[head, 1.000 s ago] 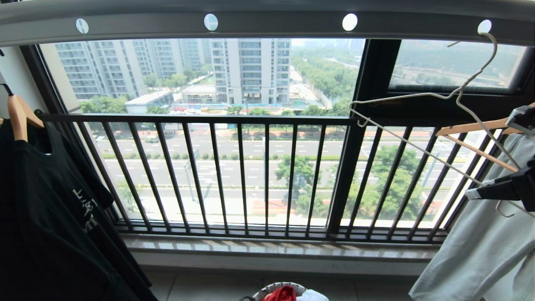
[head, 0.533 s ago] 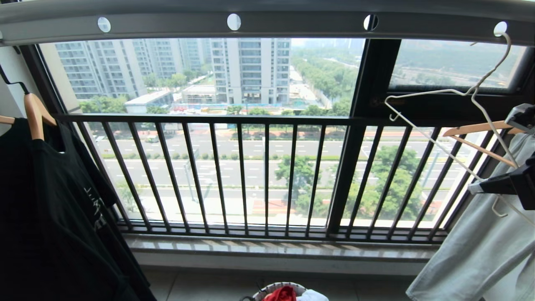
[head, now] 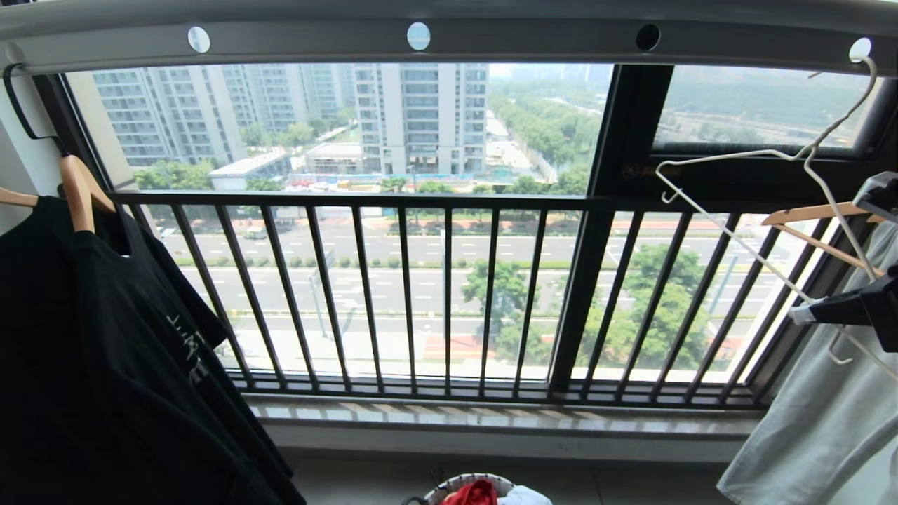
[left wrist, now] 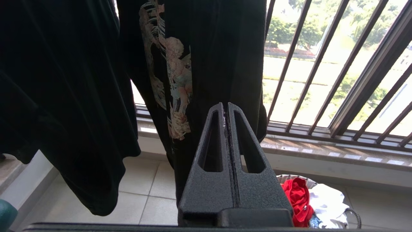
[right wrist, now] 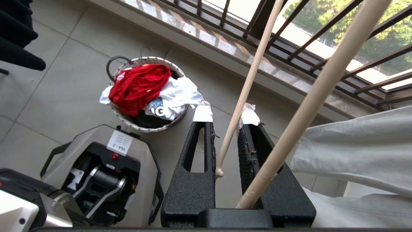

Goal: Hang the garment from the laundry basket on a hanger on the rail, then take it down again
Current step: Pick up the clothes rack on the clothesline

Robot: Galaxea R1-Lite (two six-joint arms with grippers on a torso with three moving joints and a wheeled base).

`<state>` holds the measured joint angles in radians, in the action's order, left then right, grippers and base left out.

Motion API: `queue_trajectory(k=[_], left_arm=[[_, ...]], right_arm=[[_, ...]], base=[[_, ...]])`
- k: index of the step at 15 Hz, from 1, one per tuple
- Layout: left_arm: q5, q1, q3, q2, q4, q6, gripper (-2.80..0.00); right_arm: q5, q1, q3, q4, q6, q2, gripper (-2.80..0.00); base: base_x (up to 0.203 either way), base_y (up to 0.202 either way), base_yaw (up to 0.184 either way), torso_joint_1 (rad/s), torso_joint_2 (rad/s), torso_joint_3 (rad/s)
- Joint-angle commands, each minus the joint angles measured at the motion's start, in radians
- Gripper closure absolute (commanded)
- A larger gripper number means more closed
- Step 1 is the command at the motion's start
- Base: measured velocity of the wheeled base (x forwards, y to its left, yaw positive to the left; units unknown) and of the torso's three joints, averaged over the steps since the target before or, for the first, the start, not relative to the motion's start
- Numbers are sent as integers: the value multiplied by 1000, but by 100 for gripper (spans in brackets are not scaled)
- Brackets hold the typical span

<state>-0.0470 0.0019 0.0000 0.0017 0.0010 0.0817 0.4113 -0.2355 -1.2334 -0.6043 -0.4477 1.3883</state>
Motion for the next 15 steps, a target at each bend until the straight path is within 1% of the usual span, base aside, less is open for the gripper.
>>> queue_trajectory(k=[1,9,15], left_arm=[[-1,1,0,0,-1,1,0],[-1,0,0,0,-1,1,0],[-1,1,0,0,0,1,0]], right_arm=[[3,1,-1,-2,-3,-11,0],[3,1,8,-3,-3,-84,0],[4,1,55,-3,-2,-150,0]], base=[[0,0,0,0,0,0],[0,0,0,0,0,0],[0,0,0,0,0,0]])
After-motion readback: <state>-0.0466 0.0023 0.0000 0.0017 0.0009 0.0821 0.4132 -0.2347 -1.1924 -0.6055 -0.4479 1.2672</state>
